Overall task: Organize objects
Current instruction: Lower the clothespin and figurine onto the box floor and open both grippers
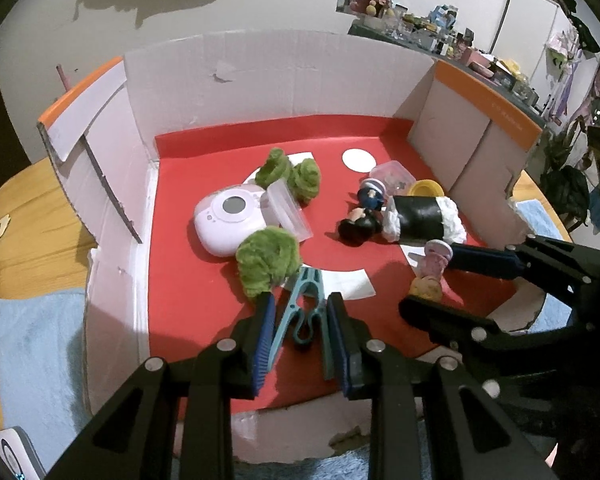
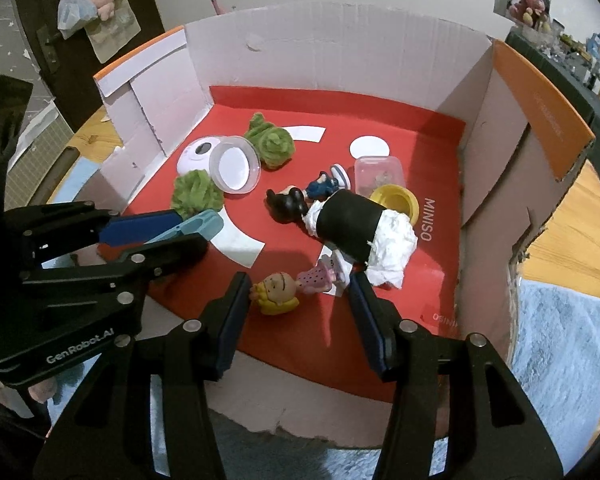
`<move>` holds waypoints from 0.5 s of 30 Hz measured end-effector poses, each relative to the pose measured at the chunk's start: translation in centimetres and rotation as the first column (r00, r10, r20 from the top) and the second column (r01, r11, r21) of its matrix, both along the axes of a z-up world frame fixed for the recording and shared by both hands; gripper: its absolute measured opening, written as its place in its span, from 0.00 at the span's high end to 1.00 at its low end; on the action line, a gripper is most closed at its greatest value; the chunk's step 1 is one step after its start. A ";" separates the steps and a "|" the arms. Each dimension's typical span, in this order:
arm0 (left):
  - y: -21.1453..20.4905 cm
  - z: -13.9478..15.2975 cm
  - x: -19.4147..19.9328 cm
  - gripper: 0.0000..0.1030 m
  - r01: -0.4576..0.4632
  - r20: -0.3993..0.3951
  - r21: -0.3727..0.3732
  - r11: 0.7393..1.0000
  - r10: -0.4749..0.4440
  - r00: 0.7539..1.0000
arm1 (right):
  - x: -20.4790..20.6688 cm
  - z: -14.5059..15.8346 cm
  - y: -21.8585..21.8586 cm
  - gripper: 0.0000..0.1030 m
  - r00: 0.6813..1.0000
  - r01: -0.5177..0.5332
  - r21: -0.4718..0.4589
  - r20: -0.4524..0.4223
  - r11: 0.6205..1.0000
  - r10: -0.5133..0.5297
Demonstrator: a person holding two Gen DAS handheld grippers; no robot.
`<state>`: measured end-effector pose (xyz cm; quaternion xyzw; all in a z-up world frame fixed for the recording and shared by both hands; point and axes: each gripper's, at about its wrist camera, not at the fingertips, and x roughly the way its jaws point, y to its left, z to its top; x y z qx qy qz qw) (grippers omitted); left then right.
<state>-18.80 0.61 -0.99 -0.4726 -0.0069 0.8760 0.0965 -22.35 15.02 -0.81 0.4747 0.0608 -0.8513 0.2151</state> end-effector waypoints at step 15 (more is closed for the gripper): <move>-0.4 1.9 2.0 0.39 -0.051 -0.091 -0.022 0.998 0.049 0.995 | 2.3 1.7 0.1 0.35 0.997 0.008 -0.021 -0.080 1.000 -0.010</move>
